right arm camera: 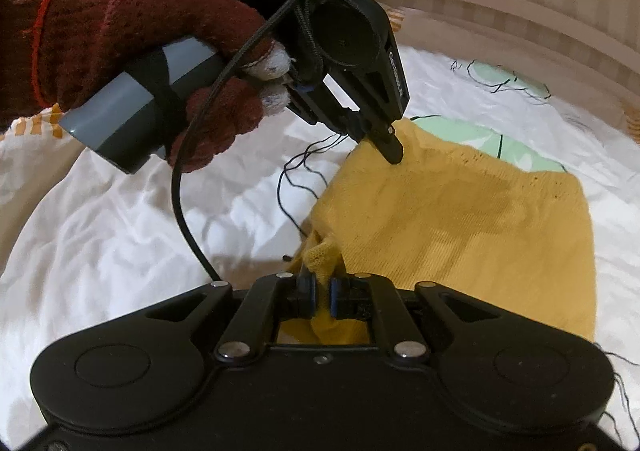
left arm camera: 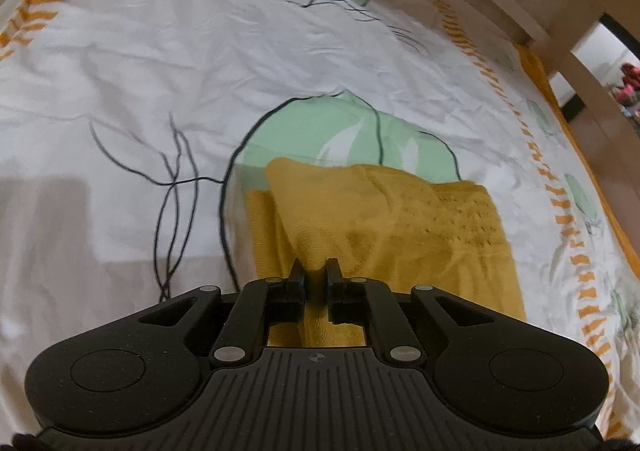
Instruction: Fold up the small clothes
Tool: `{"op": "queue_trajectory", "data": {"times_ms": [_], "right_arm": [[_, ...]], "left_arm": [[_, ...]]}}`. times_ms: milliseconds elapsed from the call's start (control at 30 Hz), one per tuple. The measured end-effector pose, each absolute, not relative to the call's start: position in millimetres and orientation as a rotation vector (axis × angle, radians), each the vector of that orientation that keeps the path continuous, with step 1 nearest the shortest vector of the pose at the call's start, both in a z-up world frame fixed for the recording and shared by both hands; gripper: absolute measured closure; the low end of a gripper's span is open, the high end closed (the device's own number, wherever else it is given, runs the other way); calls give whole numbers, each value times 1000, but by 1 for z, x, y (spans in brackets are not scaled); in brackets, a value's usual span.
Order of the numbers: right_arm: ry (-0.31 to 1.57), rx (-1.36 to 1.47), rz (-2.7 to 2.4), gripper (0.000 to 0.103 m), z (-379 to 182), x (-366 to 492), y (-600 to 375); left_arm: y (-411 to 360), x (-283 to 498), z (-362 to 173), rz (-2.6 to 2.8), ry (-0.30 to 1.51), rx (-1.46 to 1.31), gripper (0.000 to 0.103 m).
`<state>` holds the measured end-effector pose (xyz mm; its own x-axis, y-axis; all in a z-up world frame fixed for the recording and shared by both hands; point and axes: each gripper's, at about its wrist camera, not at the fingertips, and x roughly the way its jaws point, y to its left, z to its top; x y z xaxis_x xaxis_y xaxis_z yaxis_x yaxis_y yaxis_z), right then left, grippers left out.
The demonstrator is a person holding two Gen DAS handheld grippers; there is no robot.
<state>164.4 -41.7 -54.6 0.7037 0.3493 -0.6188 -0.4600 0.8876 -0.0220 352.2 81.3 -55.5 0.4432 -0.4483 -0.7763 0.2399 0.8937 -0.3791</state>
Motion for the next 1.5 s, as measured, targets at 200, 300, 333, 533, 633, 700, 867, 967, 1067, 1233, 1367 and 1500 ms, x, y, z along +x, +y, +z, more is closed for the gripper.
{"op": "queue_trajectory", "data": {"times_ms": [200,300,333,533,633,700,867,967,1067,1233,1367,1500], "right_arm": [[664,-178,474,90,-56,157,-42],[671,-170,494,86,-53,155,-44],[675,-160,508,84,-53,156,-45],[678,-117,525,82,-49,149,-51],[673,-88,523,82,-45,145,-59],[668,-68,519,82,-43,142,-64],[672,-18,488,82,-40,137,-86],[679,-5,459,82,-40,135,-99],[691,25,432,76,-39,134,-115],[701,59,390,42,-38,136,-137],[705,109,366,30,-37,141,-154],[692,157,346,20,-34,150,-170]], "left_arm": [[85,345,-60,-409,1036,-219,91],[88,342,-59,-386,1029,-227,87],[89,340,-59,-363,1027,-232,83],[94,321,-48,-281,987,-203,82],[94,308,-37,-272,960,-180,82],[92,298,-29,-273,946,-165,81],[81,270,-25,-325,939,-129,78],[76,251,-31,-362,961,-133,78],[71,236,-39,-372,981,-119,77],[68,220,-44,-361,960,-105,75],[73,213,-40,-329,910,-111,62],[82,211,-38,-301,893,-144,42]]}}
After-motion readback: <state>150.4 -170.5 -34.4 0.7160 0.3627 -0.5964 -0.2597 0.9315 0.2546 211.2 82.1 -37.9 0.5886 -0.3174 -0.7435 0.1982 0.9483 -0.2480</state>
